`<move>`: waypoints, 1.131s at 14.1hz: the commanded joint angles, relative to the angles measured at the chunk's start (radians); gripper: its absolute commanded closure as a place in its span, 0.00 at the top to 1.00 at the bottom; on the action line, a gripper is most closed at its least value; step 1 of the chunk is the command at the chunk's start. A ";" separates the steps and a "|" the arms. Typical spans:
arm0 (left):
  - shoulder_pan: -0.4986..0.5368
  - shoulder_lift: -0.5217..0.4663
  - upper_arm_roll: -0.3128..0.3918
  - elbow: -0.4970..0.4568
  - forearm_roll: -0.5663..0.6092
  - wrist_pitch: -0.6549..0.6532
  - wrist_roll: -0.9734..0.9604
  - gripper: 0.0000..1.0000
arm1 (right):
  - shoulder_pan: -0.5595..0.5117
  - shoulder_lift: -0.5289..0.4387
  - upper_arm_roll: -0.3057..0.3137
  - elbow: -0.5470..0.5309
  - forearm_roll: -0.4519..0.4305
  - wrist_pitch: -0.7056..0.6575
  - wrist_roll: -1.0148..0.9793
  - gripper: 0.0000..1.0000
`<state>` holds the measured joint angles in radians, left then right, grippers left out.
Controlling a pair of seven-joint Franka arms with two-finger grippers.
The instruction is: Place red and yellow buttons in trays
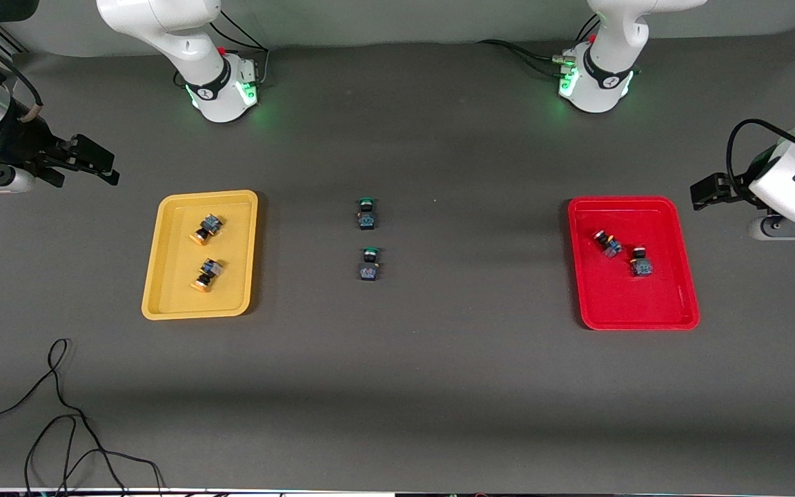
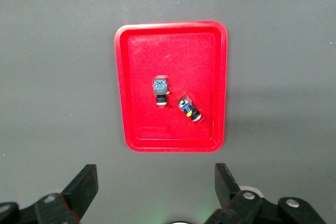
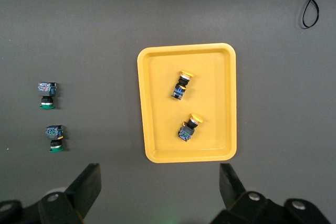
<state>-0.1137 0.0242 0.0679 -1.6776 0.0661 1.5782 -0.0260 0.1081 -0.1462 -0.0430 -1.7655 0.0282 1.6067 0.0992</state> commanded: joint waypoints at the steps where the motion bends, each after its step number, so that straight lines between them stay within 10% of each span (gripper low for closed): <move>1: -0.083 0.006 0.090 0.025 -0.014 -0.030 0.024 0.99 | -0.005 0.017 0.002 0.031 -0.008 -0.022 -0.026 1.00; 9: -0.035 0.010 0.067 0.027 -0.014 -0.032 0.046 0.99 | -0.007 0.019 0.002 0.032 -0.004 -0.022 -0.024 1.00; 13: 0.113 0.011 -0.100 0.030 -0.011 -0.033 0.047 0.99 | -0.007 0.027 0.002 0.032 -0.004 -0.019 -0.024 1.00; 16: 0.114 0.011 -0.100 0.038 -0.012 -0.043 0.047 0.99 | -0.007 0.028 0.002 0.031 -0.005 -0.019 -0.021 1.00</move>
<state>-0.0189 0.0251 -0.0185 -1.6745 0.0630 1.5683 0.0024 0.1081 -0.1358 -0.0433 -1.7652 0.0283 1.6067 0.0989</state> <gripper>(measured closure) 0.009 0.000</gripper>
